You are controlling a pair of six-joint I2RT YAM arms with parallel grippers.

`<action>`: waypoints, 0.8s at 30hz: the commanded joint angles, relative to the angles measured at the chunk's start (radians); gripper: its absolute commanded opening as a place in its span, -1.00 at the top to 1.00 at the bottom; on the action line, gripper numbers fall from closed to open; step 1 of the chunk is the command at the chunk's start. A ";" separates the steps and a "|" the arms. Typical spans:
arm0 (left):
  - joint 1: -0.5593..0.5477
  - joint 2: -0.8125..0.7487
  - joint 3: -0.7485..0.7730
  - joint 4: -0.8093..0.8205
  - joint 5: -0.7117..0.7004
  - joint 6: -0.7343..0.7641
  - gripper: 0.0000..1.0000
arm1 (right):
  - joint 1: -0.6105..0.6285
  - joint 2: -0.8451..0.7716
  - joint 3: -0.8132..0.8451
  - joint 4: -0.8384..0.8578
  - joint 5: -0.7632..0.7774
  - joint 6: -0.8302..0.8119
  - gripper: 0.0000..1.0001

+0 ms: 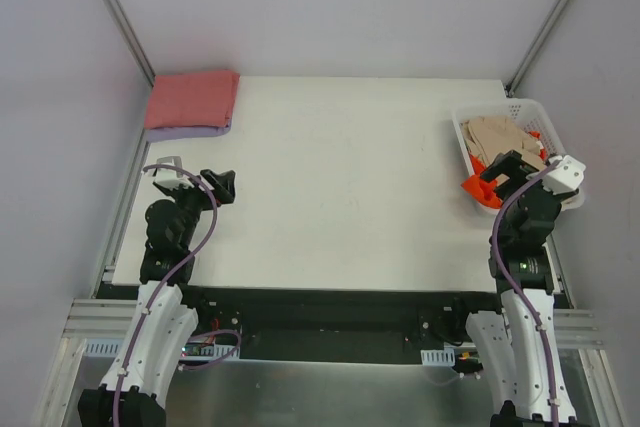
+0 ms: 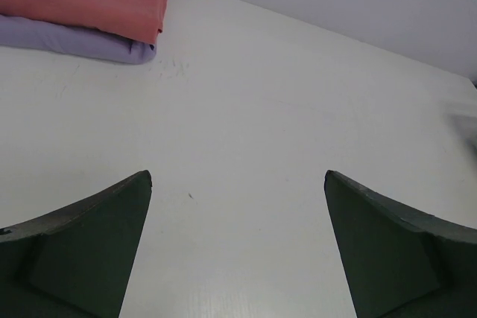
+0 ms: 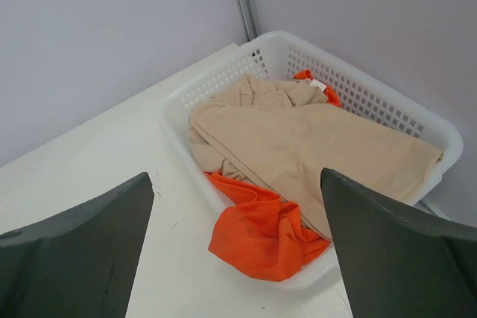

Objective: Fold and stack the t-shirts
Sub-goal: Grab crumpled tshirt from bin with the right arm

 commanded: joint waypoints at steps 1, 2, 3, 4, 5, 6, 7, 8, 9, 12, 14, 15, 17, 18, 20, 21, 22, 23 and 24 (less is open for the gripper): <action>-0.005 -0.006 0.029 -0.006 -0.046 0.004 -0.98 | -0.004 -0.007 0.038 0.019 0.018 0.025 -0.93; -0.005 -0.007 0.029 -0.008 -0.056 0.004 -0.98 | -0.004 -0.008 0.031 0.022 0.030 0.051 -0.93; -0.005 -0.009 0.029 -0.011 -0.068 0.003 -0.98 | -0.004 -0.005 0.023 0.026 0.046 0.059 -0.93; -0.003 -0.011 0.026 -0.009 -0.079 0.001 -0.98 | -0.004 0.004 0.020 0.031 0.055 0.065 -0.93; -0.003 -0.012 0.025 -0.011 -0.088 0.000 -0.98 | -0.004 0.019 0.018 0.037 0.056 0.065 -0.93; -0.005 -0.012 0.022 -0.008 -0.088 -0.005 -0.98 | -0.004 0.045 0.024 0.042 0.058 0.055 -0.93; -0.003 -0.012 0.022 -0.008 -0.088 -0.006 -0.98 | -0.004 0.079 0.041 0.025 0.057 0.050 -0.93; -0.005 -0.009 0.021 -0.006 -0.088 -0.006 -0.98 | -0.004 0.116 0.067 0.010 0.047 0.044 -0.93; -0.003 -0.007 0.021 -0.005 -0.088 -0.005 -0.98 | -0.005 0.165 0.095 -0.035 0.034 0.041 -0.93; -0.005 0.002 0.022 0.000 -0.088 -0.005 -0.98 | -0.039 0.361 0.280 -0.228 0.038 0.090 -0.93; -0.005 0.009 0.022 0.006 -0.080 -0.006 -0.98 | -0.088 0.528 0.458 -0.411 0.043 0.162 -0.93; -0.003 0.014 0.024 0.009 -0.080 -0.008 -0.98 | -0.115 0.605 0.554 -0.496 0.041 0.183 -0.93; -0.005 0.023 0.022 0.018 -0.073 -0.006 -0.98 | -0.158 0.754 0.699 -0.604 0.026 0.193 -0.93; -0.003 0.031 0.024 0.021 -0.076 -0.006 -0.98 | -0.177 0.817 0.754 -0.635 0.015 0.193 -0.93; -0.003 0.042 0.029 0.020 -0.074 -0.006 -0.98 | -0.209 0.910 0.822 -0.656 -0.008 0.194 -0.93; -0.005 0.048 0.032 0.020 -0.071 -0.005 -0.98 | -0.229 0.952 0.836 -0.640 -0.026 0.197 -0.93; -0.003 0.054 0.033 0.020 -0.070 -0.005 -0.98 | -0.247 0.995 0.850 -0.620 -0.079 0.191 -0.93; -0.003 0.061 0.033 0.018 -0.068 -0.006 -0.98 | -0.266 1.033 0.873 -0.617 -0.107 0.188 -0.93; -0.005 0.068 0.035 0.018 -0.063 -0.006 -0.98 | -0.278 1.084 0.899 -0.618 -0.126 0.186 -0.93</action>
